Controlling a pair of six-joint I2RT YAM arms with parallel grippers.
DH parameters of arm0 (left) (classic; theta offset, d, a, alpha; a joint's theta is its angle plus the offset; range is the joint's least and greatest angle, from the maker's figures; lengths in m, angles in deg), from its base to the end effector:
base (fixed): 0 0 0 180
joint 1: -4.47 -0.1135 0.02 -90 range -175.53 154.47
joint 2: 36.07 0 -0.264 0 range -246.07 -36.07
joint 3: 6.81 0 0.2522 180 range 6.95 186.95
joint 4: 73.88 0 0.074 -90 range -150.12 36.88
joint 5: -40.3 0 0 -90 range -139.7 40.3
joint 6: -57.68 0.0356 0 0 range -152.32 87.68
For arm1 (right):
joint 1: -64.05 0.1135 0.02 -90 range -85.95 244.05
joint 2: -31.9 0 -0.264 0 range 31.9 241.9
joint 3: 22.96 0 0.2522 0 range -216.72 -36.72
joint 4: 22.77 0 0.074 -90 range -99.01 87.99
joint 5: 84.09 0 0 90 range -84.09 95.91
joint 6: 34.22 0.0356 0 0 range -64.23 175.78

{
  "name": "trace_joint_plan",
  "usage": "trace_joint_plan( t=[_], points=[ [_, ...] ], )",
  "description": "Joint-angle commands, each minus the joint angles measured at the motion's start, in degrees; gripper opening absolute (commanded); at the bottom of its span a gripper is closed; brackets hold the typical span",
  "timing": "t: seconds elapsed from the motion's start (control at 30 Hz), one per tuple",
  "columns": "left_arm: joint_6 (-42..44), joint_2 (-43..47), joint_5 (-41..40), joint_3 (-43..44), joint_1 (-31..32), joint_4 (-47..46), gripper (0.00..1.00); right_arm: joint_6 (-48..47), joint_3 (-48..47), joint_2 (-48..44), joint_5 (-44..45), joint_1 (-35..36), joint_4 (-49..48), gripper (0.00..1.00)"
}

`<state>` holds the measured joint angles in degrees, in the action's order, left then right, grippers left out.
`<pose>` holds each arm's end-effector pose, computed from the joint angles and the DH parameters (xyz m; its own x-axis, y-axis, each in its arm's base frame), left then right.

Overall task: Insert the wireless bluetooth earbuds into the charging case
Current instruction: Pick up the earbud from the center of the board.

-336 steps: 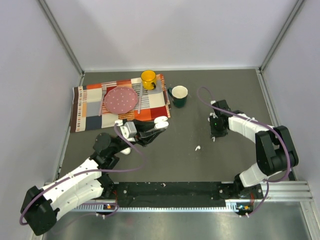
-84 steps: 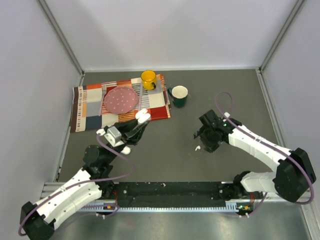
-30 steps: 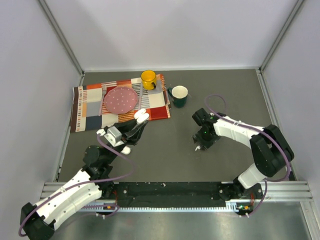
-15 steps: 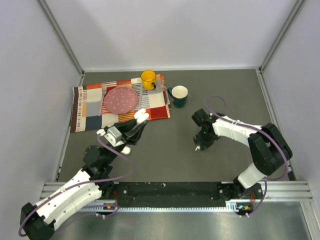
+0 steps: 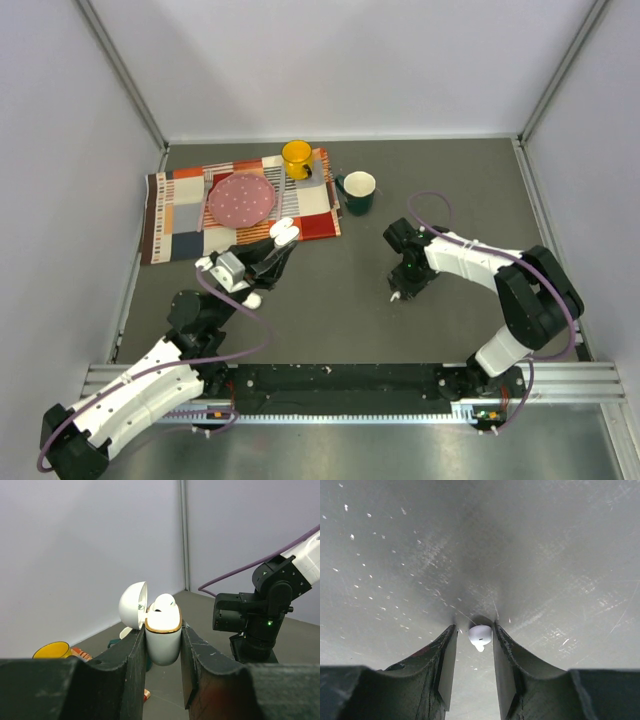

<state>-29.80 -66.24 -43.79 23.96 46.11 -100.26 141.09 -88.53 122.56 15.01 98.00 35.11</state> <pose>0.1033 -0.0967 0.2985 0.3708 -0.2712 -0.8882 0.7139 0.6950 0.0859 0.2228 0.1432 0.1622 -0.6009 0.7818 -0.1665 0.7768 0.6203 0.1091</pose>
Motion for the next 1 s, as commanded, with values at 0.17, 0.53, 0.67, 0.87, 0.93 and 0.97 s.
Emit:
trace_joint_plan(
  t=[0.17,0.53,0.67,0.87,0.93,0.97],
  points=[
    [-0.2,-0.1,-0.4,-0.1,-0.1,-2.0,0.0,0.4,0.0,0.8,0.9,-0.4,-0.4,0.27],
    [-0.1,-0.2,-0.6,-0.1,-0.1,-1.9,0.0,-0.9,-0.2,0.8,0.8,-0.4,-0.5,0.21],
    [0.0,-0.7,-0.3,-0.1,-0.2,-2.0,0.0,-2.2,-0.2,0.5,0.9,-0.4,-0.6,0.19],
    [-0.2,-0.8,-0.2,-0.1,-0.1,-2.2,0.0,-5.9,0.1,-0.4,1.2,-0.5,-2.5,0.07],
    [-0.2,-0.8,-0.2,-0.1,-0.1,-2.2,0.0,-8.3,0.4,-1.6,1.3,-0.5,-4.2,0.0],
    [-0.2,-0.7,-0.2,0.0,-0.1,-2.1,0.0,-8.9,0.3,-2.0,1.4,-0.4,-4.6,0.0]
  ],
)
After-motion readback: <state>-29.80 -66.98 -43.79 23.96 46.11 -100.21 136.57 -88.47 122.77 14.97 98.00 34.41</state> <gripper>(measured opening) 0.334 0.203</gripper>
